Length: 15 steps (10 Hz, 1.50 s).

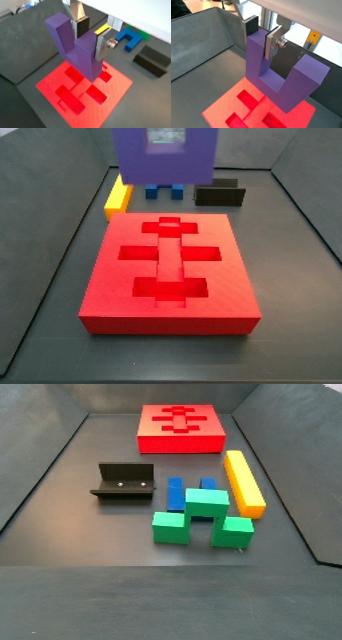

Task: Pick up the purple object. Move up. Place the purple object on the fixture. Regrasp the purple object. Move to above the board. Insert the purple object.
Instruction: Insert the purple object.

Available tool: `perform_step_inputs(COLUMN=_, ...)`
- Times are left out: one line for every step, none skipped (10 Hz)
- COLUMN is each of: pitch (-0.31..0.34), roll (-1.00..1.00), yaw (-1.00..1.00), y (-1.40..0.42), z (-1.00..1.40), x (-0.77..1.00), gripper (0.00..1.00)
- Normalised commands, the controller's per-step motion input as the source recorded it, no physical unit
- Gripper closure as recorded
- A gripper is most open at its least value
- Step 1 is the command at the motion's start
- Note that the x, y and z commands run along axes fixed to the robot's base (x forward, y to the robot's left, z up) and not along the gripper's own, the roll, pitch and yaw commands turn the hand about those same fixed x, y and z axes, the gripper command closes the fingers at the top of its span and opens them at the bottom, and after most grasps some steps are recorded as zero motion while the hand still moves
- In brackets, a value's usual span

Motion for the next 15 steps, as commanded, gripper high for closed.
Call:
perform_step_inputs(pitch=-0.187, roll=-0.17, yaw=0.08, y=-0.42, z=-0.52, x=0.00, gripper=1.00)
perform_step_inputs(pitch=-0.187, roll=-0.12, yaw=0.12, y=-0.45, z=-0.59, x=0.00, gripper=1.00)
perform_step_inputs(pitch=-0.189, roll=-0.10, yaw=0.17, y=-0.39, z=-0.56, x=-0.13, gripper=1.00)
perform_step_inputs(pitch=-0.206, roll=-0.07, yaw=0.14, y=-0.40, z=-0.58, x=-0.14, gripper=1.00)
perform_step_inputs(pitch=-0.226, roll=0.00, yaw=0.03, y=-0.41, z=-0.58, x=-0.06, gripper=1.00)
perform_step_inputs(pitch=-0.256, roll=0.00, yaw=0.04, y=-0.37, z=-0.63, x=0.00, gripper=1.00)
perform_step_inputs(pitch=-0.254, roll=0.01, yaw=0.12, y=-0.33, z=-0.59, x=0.09, gripper=1.00)
perform_step_inputs(pitch=-0.246, roll=0.03, yaw=0.13, y=-0.32, z=-0.52, x=0.17, gripper=1.00)
perform_step_inputs(pitch=-0.209, roll=0.11, yaw=0.08, y=-0.28, z=-0.46, x=0.19, gripper=1.00)
perform_step_inputs(pitch=-0.180, roll=0.26, yaw=0.01, y=-0.21, z=-0.50, x=0.12, gripper=1.00)
perform_step_inputs(pitch=-0.151, roll=0.24, yaw=0.02, y=-0.05, z=-0.45, x=0.06, gripper=1.00)
perform_step_inputs(pitch=-0.149, roll=0.11, yaw=0.13, y=0.01, z=-0.30, x=0.03, gripper=1.00)
perform_step_inputs(pitch=-0.130, roll=0.15, yaw=0.15, y=0.12, z=-0.06, x=0.11, gripper=1.00)
perform_step_inputs(pitch=-0.084, roll=0.25, yaw=0.09, y=0.05, z=-0.09, x=0.07, gripper=1.00)
perform_step_inputs(pitch=-0.046, roll=0.26, yaw=0.09, y=0.08, z=-0.06, x=0.06, gripper=1.00)
